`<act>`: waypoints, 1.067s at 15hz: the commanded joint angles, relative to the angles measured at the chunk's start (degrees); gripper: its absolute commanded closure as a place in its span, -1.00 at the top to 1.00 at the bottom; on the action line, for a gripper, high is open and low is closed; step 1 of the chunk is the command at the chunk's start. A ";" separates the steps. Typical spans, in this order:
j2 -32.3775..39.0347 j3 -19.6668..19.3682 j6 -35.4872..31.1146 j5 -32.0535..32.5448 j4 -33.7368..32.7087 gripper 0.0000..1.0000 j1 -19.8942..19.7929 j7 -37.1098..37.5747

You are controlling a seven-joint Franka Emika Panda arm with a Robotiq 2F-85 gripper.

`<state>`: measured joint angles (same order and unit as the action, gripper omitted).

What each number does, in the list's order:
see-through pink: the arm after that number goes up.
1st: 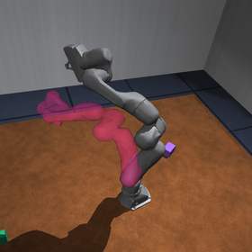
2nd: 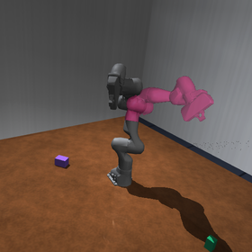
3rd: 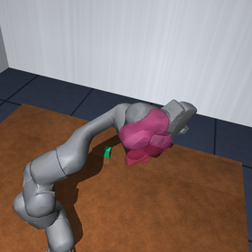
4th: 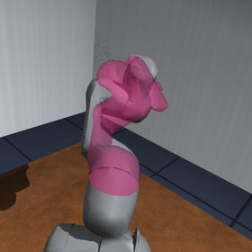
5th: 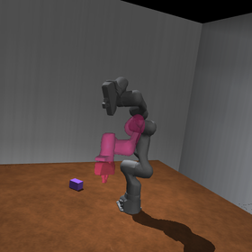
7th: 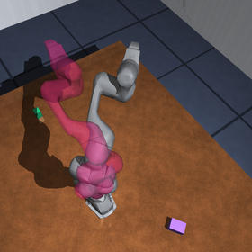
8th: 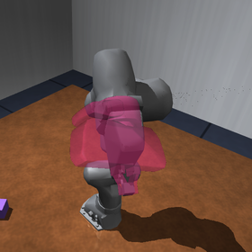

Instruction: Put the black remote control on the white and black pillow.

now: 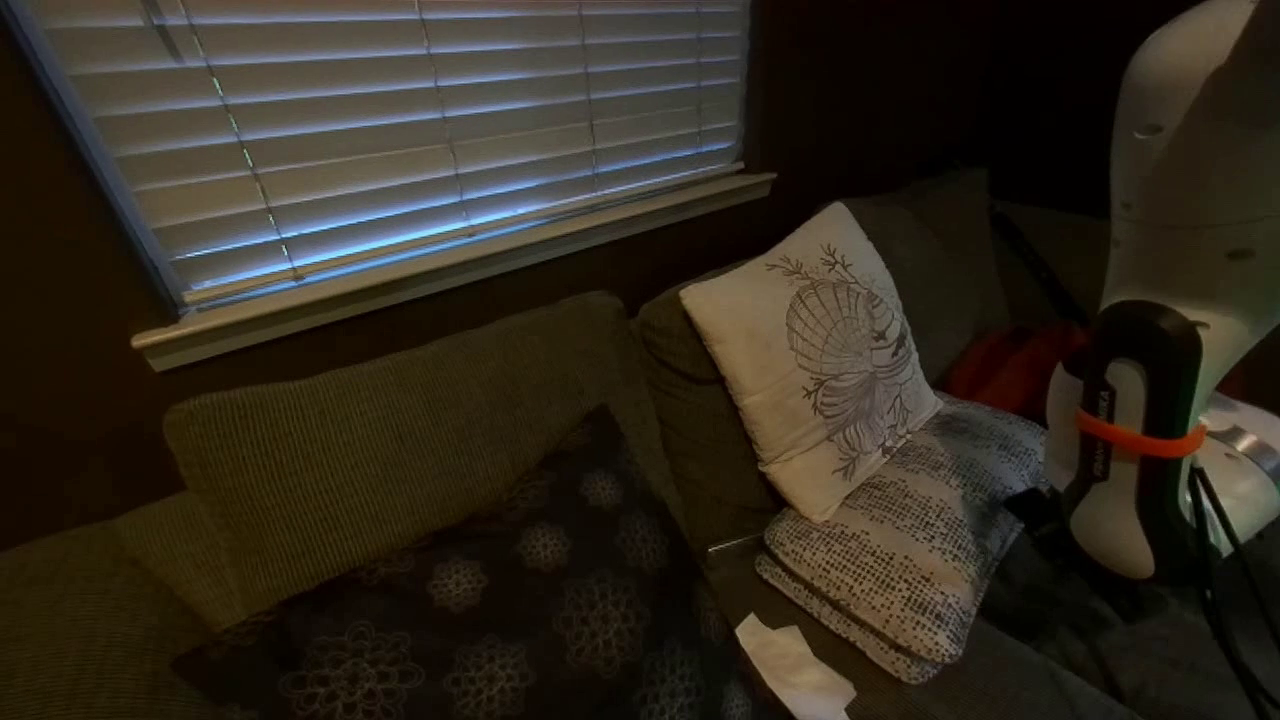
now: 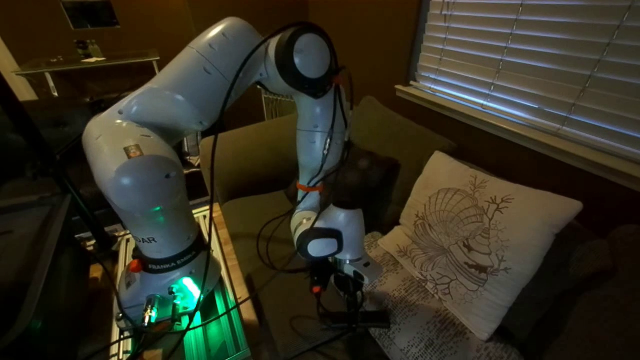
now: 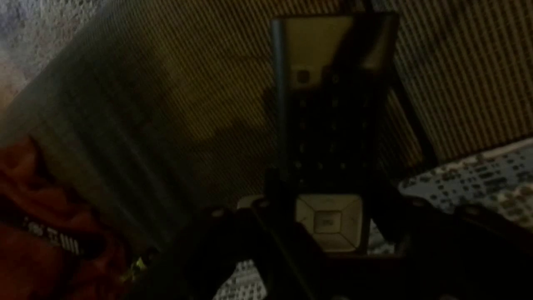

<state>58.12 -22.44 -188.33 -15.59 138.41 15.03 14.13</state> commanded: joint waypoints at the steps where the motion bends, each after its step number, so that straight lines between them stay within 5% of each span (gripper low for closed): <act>1: -3.15 -5.72 1.84 0.22 1.32 -0.43 9.04 -2.54; 8: -3.81 -5.89 0.80 5.05 -5.29 -0.43 11.33 -9.23; 16: -4.47 4.58 3.65 11.66 -14.19 -0.43 -0.79 -13.22</act>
<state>55.76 -22.81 -187.90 -6.24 126.35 20.47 2.63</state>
